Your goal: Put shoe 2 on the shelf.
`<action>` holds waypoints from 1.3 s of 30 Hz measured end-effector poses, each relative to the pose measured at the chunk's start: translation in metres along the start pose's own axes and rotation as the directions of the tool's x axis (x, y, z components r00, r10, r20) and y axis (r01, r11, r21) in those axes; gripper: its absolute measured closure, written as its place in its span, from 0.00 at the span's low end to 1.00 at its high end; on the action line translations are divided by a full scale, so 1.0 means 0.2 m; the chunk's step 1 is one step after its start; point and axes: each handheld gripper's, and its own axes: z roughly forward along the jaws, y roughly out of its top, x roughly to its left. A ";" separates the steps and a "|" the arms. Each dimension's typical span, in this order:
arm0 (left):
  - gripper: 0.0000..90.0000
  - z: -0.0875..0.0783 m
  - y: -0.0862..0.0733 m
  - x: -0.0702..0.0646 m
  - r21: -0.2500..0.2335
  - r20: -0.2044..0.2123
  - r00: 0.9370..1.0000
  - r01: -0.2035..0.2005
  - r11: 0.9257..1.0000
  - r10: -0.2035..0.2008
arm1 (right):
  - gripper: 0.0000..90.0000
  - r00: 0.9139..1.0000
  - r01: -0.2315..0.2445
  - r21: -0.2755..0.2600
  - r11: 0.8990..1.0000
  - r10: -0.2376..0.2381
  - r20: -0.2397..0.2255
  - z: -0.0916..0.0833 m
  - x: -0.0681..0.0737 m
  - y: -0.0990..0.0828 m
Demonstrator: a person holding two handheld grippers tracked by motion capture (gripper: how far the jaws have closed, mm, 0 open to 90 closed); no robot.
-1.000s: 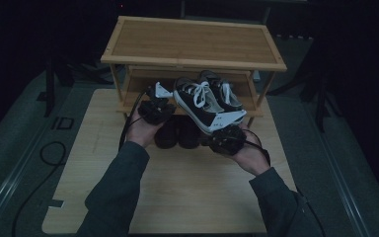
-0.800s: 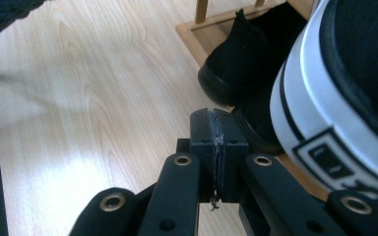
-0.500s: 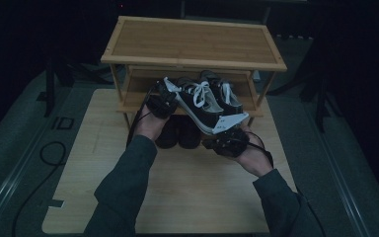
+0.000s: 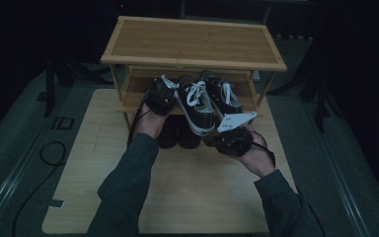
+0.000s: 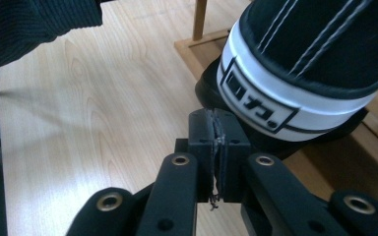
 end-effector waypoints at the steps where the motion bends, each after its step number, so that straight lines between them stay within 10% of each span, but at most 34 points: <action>1: 1.00 0.00 -0.01 0.00 0.000 0.007 1.000 -0.005 1.000 0.005 | 0.99 1.000 -0.002 -0.009 1.000 0.002 0.002 -0.01 0.00 0.00; 24: 1.00 -0.06 -0.07 0.06 -0.004 0.015 1.000 -0.010 1.000 0.010 | 1.00 1.000 0.001 -0.020 1.000 -0.001 -0.008 0.01 -0.01 0.03; 39: 1.00 -0.06 -0.08 0.08 -0.012 0.044 0.999 0.019 1.000 -0.018 | 1.00 1.000 0.000 -0.031 1.000 0.001 0.024 0.17 0.00 0.12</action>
